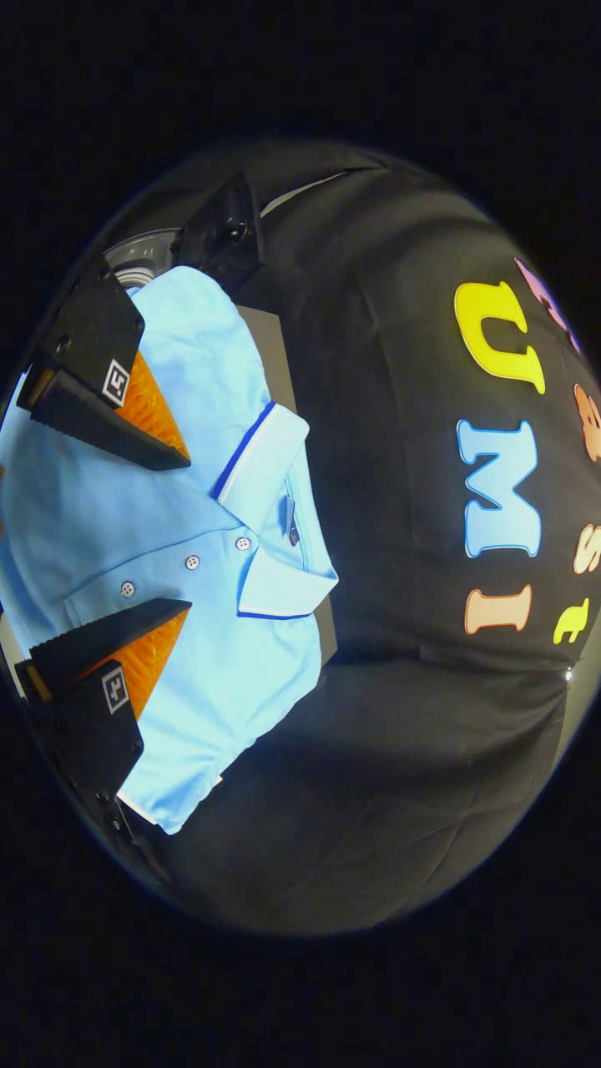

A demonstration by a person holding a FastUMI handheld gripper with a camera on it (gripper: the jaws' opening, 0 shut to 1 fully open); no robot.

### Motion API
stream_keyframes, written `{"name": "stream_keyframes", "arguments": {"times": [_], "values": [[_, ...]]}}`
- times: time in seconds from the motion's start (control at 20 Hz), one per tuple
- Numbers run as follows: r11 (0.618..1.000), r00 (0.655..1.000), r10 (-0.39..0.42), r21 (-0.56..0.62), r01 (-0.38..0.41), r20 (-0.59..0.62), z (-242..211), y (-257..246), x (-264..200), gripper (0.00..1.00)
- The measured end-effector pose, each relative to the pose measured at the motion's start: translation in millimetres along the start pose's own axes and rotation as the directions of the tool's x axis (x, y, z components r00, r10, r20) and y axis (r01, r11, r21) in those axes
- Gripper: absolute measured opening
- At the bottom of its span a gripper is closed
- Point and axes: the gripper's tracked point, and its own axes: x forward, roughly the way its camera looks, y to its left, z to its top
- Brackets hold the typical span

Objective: Put the clothes into the washing machine and then close the washing machine lid.

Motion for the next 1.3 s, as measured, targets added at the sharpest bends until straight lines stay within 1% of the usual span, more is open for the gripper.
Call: {"name": "stream_keyframes", "arguments": {"times": [0.1, 0.15, 0.3, 0.35, 0.5, 0.55, 0.6, 0.65, 0.7, 0.9, 1.0, 1.15, 1.3], "values": [[0.998, 0.999, 0.025, 0.057, -0.024, -0.020, -1, -1, 3, 0.97], [0.998, 0.999, 0.025, 0.057, -0.024, -0.022, -2, -1, 5, 0.94], [0.998, 0.998, 0.051, 0.045, -0.050, -0.034, 4, 3, 3, 0.80], [0.998, 0.999, 0.039, 0.050, -0.038, -0.021, 5, 1, 5, 0.68], [0.997, 0.998, 0.045, 0.060, -0.047, 0.037, 7, 0, 4, 0.31], [0.996, 0.998, 0.046, 0.075, -0.050, 0.053, 6, -1, 6, 0.21], [0.994, 0.997, 0.041, 0.098, -0.047, 0.064, 7, -1, 6, 0.16], [0.993, 0.996, 0.041, 0.105, -0.049, 0.075, 8, 2, 5, 0.16], [0.994, 0.996, 0.039, 0.094, -0.047, 0.082, 8, 1, 8, 0.02], [1.000, 0.989, -0.009, 0.017, 0.007, 0.146, 15, -1, -9, 0.01], [0.999, 0.983, -0.039, 0.025, 0.035, 0.180, 21, -1, -17, 0.01], [0.998, 0.973, -0.053, 0.048, 0.044, 0.225, 26, 14, -40, 0.01], [0.999, 0.961, -0.051, 0.014, 0.049, 0.273, 37, 33, -61, 0.01]]}}
